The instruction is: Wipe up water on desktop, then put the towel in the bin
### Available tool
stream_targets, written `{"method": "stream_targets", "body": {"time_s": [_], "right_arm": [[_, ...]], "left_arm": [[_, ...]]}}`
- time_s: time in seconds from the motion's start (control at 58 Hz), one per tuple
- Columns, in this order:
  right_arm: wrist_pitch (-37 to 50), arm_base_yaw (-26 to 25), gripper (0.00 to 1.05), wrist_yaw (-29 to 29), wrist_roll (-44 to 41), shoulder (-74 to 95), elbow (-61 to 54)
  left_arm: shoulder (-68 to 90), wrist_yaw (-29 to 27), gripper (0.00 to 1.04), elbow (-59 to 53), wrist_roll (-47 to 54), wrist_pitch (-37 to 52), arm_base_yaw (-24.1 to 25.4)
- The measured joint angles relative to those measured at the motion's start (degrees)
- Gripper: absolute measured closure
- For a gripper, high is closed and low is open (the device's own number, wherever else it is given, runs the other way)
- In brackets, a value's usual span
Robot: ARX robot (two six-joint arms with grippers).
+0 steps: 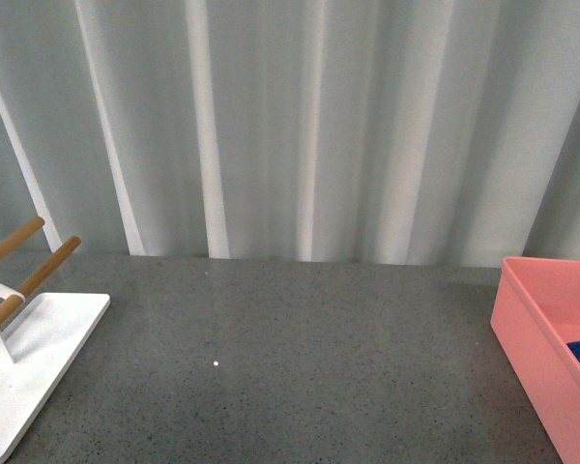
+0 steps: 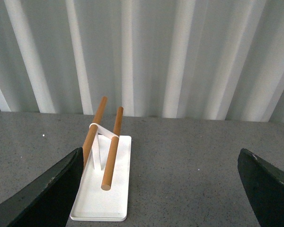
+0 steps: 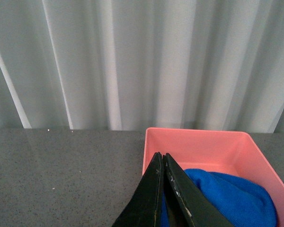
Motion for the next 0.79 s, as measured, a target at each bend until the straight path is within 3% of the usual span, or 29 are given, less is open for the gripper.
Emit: {"method": "stream_targets", "body": {"time_s": [0.276, 0.794], "right_arm": [[-10.1, 0.0, 1.01, 0.0, 0.1, -10.6, 0.0], [-19.9, 0.0, 1.01, 0.2, 0.1, -20.6, 0.0]], "left_arm": [[0.0, 0.0, 0.07, 0.0, 0.0, 0.0, 0.0], [0.0, 0.0, 0.07, 0.0, 0.0, 0.0, 0.0]]}}
